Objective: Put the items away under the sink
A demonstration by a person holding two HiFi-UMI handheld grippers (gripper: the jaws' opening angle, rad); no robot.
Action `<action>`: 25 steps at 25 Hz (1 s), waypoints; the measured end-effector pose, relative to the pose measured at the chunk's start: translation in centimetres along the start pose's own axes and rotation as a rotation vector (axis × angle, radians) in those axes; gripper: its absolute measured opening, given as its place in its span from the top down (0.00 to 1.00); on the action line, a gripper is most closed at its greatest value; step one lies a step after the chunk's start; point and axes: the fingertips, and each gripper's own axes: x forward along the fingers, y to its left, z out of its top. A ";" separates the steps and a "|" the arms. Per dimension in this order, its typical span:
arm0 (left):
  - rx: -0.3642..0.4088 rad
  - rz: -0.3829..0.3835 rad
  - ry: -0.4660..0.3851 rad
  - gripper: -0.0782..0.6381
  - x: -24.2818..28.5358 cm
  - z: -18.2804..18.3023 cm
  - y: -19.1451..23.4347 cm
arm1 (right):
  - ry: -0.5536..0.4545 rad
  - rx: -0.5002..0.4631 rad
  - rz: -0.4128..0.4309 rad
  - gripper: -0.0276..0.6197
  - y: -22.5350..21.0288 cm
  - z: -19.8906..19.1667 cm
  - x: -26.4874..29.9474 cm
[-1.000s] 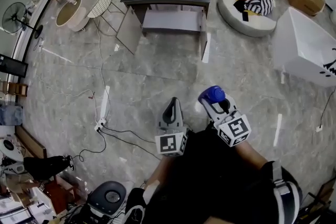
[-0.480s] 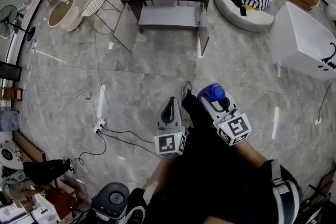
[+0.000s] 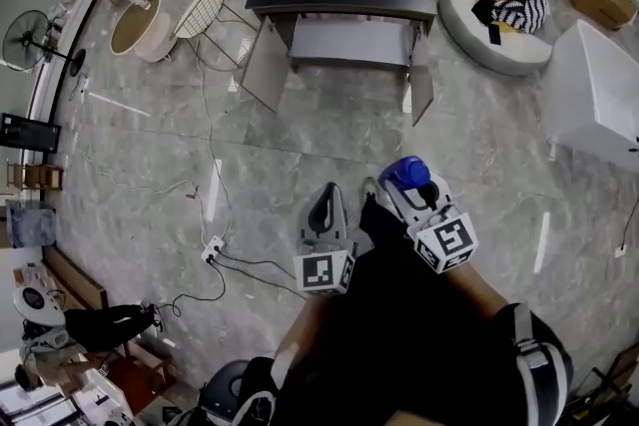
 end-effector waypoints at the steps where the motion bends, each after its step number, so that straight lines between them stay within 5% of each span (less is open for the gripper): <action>1: 0.001 -0.006 0.003 0.86 1.3 0.4 0.6 | 0.002 -0.002 0.000 0.72 -0.7 0.4 1.3; 15: 0.007 -0.015 0.003 0.86 15.9 3.7 8.4 | -0.004 -0.007 -0.023 0.72 -9.3 5.3 15.6; 25: 0.019 -0.176 0.040 0.86 27.4 3.8 14.2 | -0.010 0.018 -0.172 0.72 -14.3 6.0 25.4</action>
